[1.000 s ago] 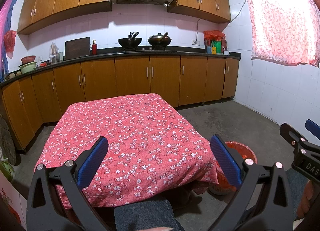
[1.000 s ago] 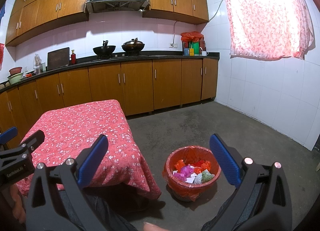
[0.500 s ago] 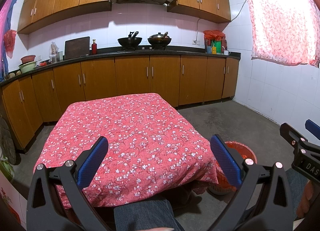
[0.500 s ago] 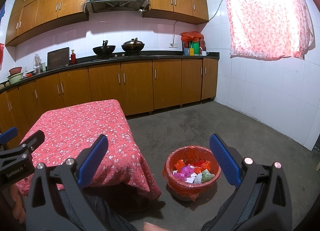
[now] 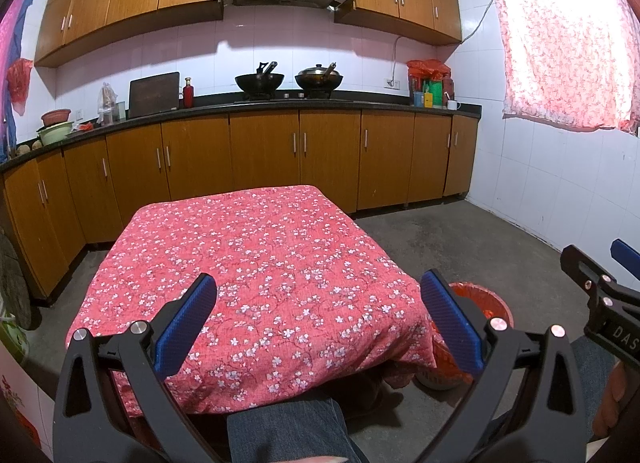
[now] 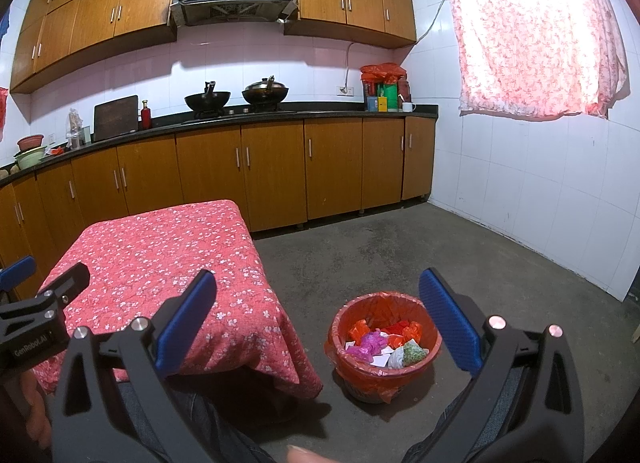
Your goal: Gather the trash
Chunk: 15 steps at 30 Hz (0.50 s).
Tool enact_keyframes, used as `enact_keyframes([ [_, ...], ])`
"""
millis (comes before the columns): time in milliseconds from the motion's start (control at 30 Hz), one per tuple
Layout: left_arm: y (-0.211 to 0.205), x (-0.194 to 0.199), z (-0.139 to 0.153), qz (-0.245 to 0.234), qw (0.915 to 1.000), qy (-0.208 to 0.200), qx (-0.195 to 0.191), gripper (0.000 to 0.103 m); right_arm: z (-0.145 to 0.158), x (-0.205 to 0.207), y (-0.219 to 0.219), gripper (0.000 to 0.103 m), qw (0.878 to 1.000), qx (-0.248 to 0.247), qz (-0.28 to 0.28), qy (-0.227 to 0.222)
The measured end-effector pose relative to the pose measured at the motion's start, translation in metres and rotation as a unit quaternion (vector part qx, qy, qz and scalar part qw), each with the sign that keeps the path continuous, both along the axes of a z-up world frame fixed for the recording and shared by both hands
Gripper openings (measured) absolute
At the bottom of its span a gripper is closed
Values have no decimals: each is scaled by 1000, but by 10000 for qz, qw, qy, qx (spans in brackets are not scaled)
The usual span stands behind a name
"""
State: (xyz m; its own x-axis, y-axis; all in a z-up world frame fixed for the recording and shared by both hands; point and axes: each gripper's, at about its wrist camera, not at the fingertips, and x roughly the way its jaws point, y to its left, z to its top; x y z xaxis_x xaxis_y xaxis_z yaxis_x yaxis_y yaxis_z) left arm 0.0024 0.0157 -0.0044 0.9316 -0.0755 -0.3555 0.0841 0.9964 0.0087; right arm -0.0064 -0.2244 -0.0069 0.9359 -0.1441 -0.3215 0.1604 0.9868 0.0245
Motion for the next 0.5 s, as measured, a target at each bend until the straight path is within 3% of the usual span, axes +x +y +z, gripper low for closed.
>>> enact_keyframes([
  [500, -1, 0, -2, 21, 10000, 0, 6, 101, 0, 0, 0, 99, 10000, 3, 0, -1],
])
